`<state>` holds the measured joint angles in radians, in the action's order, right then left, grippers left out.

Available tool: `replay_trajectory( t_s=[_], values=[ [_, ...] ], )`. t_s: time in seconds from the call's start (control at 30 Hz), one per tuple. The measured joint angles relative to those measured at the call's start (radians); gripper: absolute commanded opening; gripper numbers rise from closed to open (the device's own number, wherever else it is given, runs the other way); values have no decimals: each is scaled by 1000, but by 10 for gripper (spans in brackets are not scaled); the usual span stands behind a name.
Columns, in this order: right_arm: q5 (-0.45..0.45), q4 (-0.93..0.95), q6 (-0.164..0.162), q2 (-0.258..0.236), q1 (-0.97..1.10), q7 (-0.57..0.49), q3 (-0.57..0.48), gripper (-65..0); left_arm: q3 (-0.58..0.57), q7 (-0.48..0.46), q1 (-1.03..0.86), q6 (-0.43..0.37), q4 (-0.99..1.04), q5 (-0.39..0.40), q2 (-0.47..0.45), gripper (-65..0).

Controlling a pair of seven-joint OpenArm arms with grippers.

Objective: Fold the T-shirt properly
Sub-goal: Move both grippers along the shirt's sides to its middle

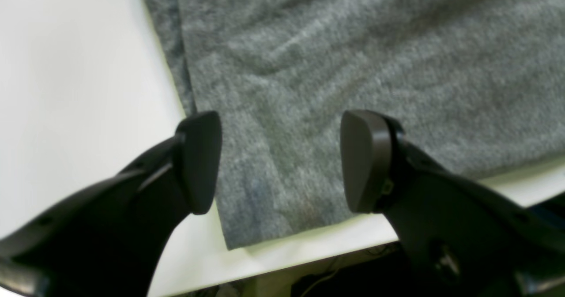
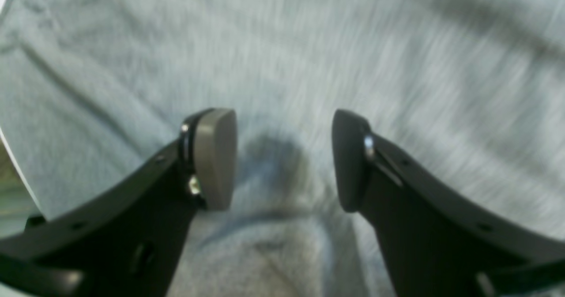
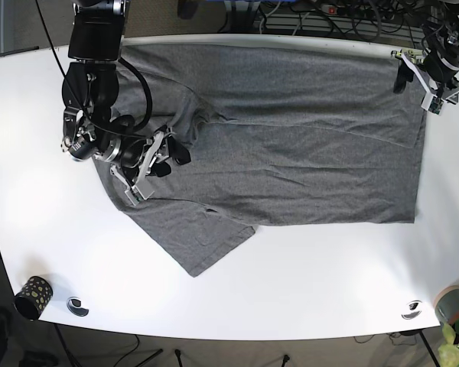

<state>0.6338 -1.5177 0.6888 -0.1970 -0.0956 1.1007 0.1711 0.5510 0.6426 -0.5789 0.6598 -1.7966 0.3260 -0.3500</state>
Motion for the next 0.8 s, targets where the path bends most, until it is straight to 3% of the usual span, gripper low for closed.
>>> replay_trajectory(
  t_s=[0.13, 0.3, 0.4, 0.63, 0.8],
  values=[
    [2, -2, 4, -39, 2, 3, 23, -323, 0, 0, 1, 0, 0, 0, 0, -258],
    [-7, 2, 3, -102, 6, 4, 137, -322, -2, 9, 56, -1, 0, 0, 3, -258],
    [-76, 2, 4, -142, -14, 3, 146, -322, -4, 8, 122, -1, 0, 2, 5, -258],
    [-290, 103, 10, -144, -146, -50, 151, -322, -11, 23, 270, -3, 2, 1, 81, -257],
    [-318, 263, 8, -155, -235, -124, 151, -322, -29, 138, 385, -5, 3, -9, 78, -258]
  ],
)
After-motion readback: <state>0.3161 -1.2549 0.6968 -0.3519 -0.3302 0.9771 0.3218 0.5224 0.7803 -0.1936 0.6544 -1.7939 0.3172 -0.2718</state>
